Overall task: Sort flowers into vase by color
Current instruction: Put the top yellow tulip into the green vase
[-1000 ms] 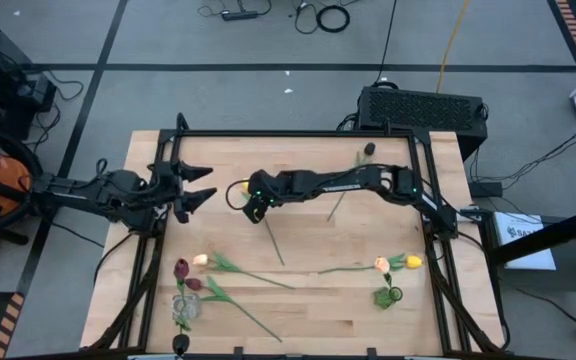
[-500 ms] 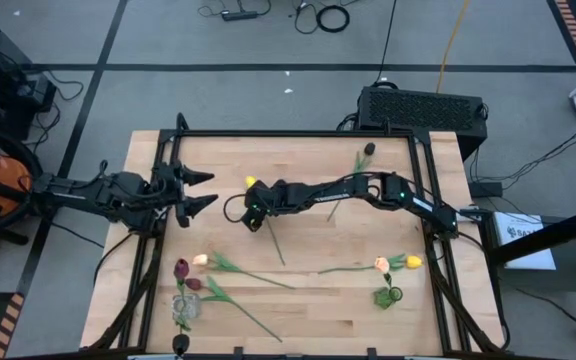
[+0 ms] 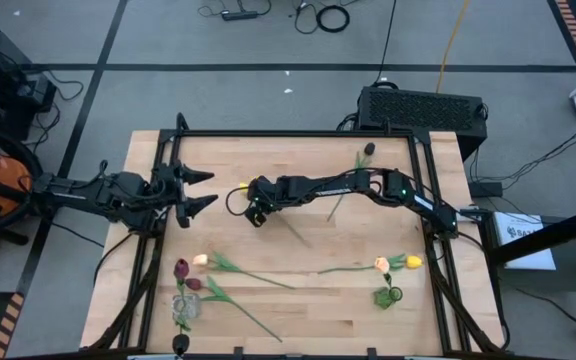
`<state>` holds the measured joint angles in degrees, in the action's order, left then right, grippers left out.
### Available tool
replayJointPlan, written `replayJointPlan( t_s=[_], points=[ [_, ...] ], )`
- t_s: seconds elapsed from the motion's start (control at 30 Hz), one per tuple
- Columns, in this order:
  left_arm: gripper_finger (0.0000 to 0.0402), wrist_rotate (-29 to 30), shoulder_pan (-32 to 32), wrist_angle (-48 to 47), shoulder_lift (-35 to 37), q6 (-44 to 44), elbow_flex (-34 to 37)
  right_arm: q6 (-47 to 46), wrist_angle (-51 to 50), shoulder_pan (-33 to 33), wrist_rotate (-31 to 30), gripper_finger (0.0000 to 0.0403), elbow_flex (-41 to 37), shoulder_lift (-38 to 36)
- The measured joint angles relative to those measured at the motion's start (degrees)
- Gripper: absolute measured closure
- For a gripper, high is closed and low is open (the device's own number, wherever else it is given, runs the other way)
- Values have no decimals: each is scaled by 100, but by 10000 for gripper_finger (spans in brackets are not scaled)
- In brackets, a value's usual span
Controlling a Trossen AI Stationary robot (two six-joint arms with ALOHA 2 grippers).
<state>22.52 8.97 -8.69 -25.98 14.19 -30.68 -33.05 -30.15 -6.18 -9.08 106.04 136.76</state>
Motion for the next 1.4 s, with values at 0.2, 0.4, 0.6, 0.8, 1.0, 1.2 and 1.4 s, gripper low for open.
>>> replayJointPlan(
  t_s=[0.2, 0.4, 0.6, 0.8, 1.0, 1.2, 1.4],
  points=[
    [61, 4, 0, 7, 0, 3, 0, 151, -92, -52, 5, 399, -44, -564],
    [61, 14, 0, 12, 2, -1, 0, 432, 20, -76, -1067, 401, -17, -1584],
    [61, 22, -1, 12, 2, 0, 0, 690, 192, -16, -2106, 402, -15, -2732],
    [61, 22, 0, 13, 0, -1, 0, 1113, 240, 355, -3564, 402, -13, -3814],
    [61, 22, -1, 15, 1, -2, 0, 1421, 252, 1223, -5194, 403, -7, -4688],
    [61, 22, -1, 6, 2, -5, 0, 1492, 122, 2552, -6980, 403, -8, -5041],
    [61, 22, -1, -2, 0, -8, 0, 1428, 136, 3764, -8072, 403, -9, -5226]
  ],
)
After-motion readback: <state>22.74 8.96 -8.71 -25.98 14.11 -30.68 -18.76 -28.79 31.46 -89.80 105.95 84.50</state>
